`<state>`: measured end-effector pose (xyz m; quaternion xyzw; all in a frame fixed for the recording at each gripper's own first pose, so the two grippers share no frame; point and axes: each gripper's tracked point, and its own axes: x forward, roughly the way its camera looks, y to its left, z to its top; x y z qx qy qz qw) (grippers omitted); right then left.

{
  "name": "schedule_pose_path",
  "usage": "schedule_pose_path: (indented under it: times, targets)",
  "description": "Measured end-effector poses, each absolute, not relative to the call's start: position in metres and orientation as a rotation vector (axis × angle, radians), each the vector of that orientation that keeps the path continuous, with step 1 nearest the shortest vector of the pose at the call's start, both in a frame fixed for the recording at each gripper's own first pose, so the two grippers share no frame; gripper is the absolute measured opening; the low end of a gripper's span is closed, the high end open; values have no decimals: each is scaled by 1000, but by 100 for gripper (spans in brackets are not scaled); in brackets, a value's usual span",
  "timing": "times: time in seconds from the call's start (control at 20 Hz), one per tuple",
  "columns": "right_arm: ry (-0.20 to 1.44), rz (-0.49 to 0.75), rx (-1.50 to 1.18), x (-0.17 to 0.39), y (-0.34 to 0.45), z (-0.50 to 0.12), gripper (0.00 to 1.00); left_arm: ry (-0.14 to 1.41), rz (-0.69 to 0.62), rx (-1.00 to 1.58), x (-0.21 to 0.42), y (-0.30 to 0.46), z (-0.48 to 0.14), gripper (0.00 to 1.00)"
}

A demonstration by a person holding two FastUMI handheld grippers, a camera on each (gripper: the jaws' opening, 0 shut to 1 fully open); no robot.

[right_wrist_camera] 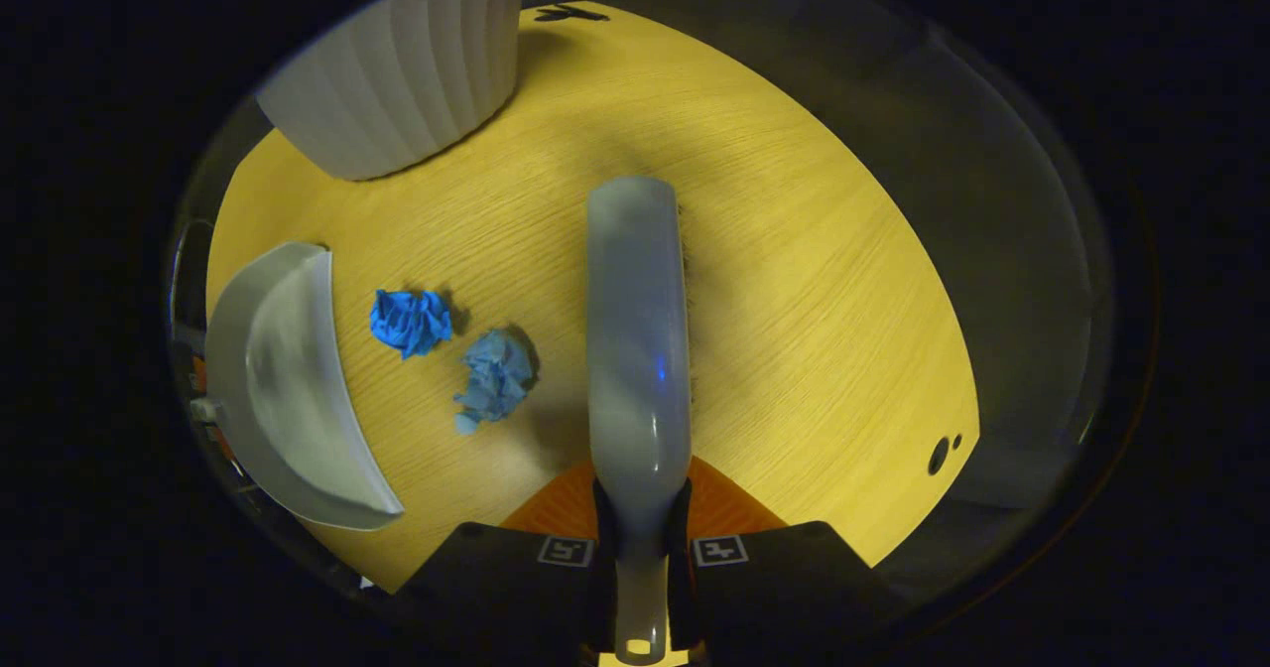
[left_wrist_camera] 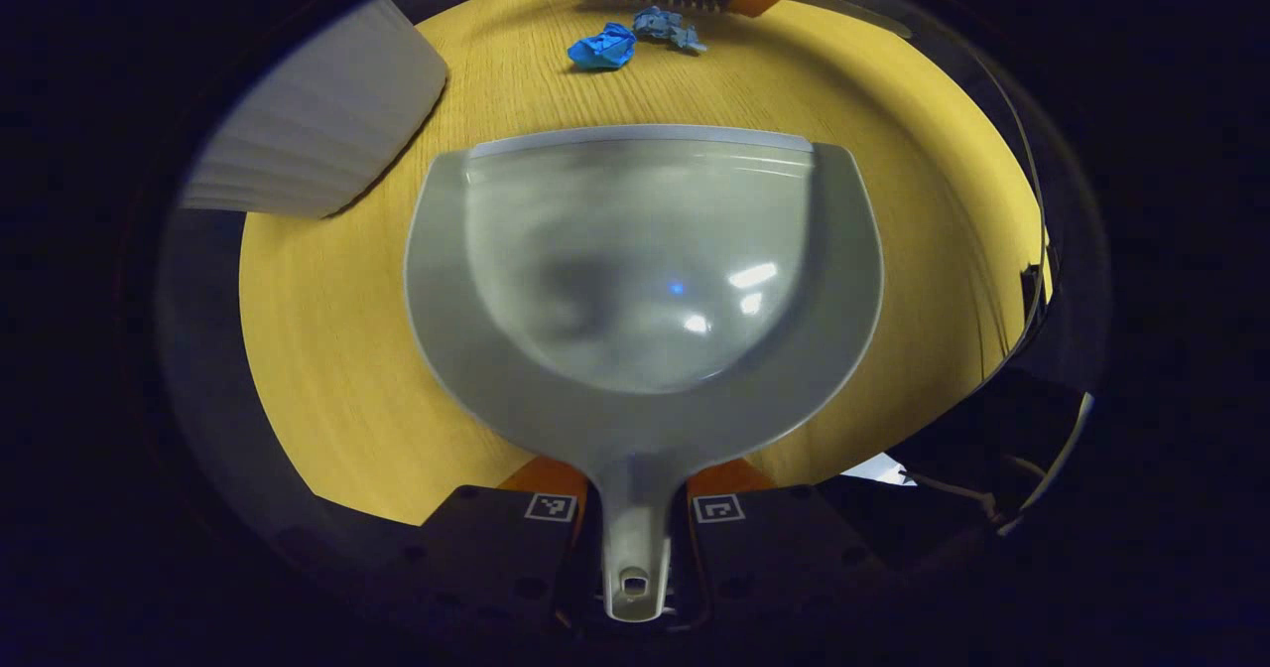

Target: Pick up the small broom and dustpan from the desktop, sweep the trash into the dustpan with the broom, and then empty the trash into the garbage bin.

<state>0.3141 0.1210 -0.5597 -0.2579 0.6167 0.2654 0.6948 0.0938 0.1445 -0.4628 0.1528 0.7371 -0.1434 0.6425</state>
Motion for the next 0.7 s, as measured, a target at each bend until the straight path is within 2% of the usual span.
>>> schedule_pose_path:
  times: [0.3,0.45,0.55,0.7]
  targets:
    - [1450,920,-757,249,152,-555,19,1665,-355,395,95,148,-464,27]
    - [1555,1072,-586,215,166,-543,23,1651,-367,410,97,150,-465,27]
    - [1589,1153,-508,205,169,-537,22,1630,-385,424,99,151,-466,27]
    - [1727,1290,-302,180,159,-522,21,1610,-420,470,100,153,-469,27]
